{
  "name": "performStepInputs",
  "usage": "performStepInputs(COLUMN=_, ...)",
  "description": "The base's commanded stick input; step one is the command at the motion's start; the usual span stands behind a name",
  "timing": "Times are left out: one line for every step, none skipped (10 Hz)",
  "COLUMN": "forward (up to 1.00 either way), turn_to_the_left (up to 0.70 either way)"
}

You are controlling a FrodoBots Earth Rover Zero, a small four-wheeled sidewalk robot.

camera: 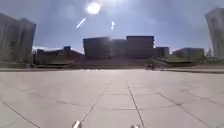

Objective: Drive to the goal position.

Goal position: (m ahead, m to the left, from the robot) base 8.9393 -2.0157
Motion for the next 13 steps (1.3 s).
performStepInputs(forward=0.85, turn_to_the_left=0.00)
performStepInputs(forward=0.85, turn_to_the_left=0.00)
performStepInputs(forward=0.85, turn_to_the_left=0.00)
performStepInputs(forward=0.85, turn_to_the_left=0.00)
performStepInputs(forward=0.85, turn_to_the_left=0.00)
performStepInputs(forward=0.85, turn_to_the_left=0.00)
performStepInputs(forward=0.85, turn_to_the_left=0.00)
performStepInputs(forward=0.85, turn_to_the_left=0.00)
performStepInputs(forward=0.85, turn_to_the_left=0.00)
performStepInputs(forward=0.85, turn_to_the_left=0.00)
performStepInputs(forward=0.85, turn_to_the_left=0.00)
performStepInputs(forward=0.85, turn_to_the_left=0.00)
performStepInputs(forward=0.85, turn_to_the_left=0.00)
